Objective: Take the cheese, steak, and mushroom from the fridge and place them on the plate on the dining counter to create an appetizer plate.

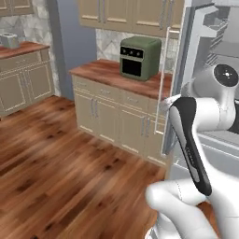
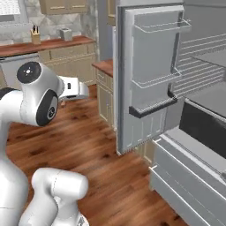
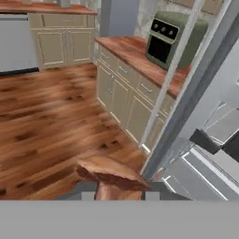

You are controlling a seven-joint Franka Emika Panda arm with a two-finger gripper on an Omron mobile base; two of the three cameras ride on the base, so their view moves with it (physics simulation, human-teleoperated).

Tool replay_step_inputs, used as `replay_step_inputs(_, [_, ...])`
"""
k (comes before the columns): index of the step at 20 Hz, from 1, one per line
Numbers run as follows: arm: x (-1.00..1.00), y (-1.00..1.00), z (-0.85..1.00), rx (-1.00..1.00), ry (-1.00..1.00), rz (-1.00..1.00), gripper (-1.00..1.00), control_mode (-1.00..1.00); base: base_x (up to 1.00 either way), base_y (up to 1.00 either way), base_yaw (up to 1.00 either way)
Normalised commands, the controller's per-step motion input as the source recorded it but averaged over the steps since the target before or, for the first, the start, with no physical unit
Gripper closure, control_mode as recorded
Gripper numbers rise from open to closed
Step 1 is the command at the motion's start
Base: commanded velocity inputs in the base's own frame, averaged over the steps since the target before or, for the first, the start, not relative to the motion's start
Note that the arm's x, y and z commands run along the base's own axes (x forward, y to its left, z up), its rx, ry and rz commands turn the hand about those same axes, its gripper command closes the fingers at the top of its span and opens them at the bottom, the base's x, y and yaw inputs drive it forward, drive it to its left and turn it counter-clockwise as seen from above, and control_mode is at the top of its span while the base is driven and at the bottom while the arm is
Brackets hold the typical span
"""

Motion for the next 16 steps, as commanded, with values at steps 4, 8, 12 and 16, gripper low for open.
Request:
replay_step_inputs(4, [0.0,0.0,0.0,0.0,0.0,0.0,1.0,1.0,0.06,0.8,0.7])
replay_step_inputs(8, [0.0,0.0,0.0,0.0,0.0,0.0,1.0,1.0,0.67,0.93,0.44])
replay_step_inputs(12, [0.0,0.0,0.0,0.0,0.0,0.0,1.0,1.0,1.0,0.85,0.21])
replay_step_inputs(16, [0.0,0.0,0.0,0.0,0.0,0.0,1.0,1.0,1.0,0.62,0.09])
